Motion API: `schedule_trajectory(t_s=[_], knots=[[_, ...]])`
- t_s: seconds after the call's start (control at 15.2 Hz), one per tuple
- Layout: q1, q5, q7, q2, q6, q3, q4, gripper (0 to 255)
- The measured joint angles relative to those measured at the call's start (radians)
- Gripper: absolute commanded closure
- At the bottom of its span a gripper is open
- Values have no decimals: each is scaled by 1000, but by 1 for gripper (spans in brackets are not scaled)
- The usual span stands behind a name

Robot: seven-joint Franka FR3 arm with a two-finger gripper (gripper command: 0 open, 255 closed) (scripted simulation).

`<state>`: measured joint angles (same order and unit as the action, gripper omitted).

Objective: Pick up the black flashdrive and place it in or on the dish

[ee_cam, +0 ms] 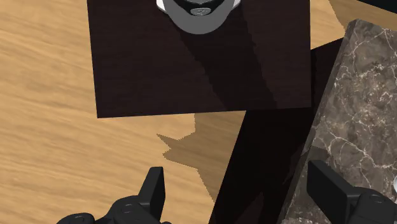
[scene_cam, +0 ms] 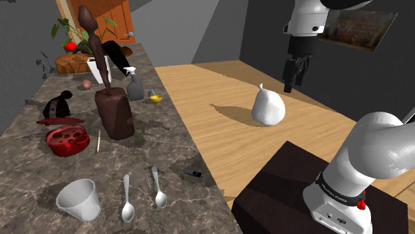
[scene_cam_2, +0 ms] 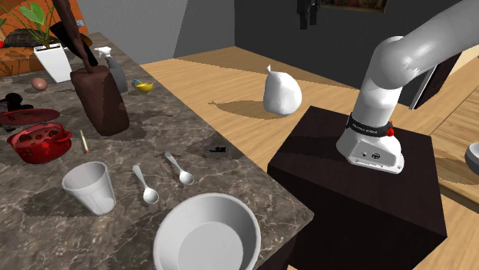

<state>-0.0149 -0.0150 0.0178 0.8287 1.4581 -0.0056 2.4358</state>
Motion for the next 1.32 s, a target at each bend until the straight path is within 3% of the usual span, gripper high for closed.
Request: schedule_trajectory(t_s=[0.4, 0.73, 1.32], knots=[[-30, -24, 3, -65, 126, 35, 58, 0], [-72, -61, 17, -182, 306, 91, 115, 0], [-131, -88, 42, -466, 591, 188, 103, 0]])
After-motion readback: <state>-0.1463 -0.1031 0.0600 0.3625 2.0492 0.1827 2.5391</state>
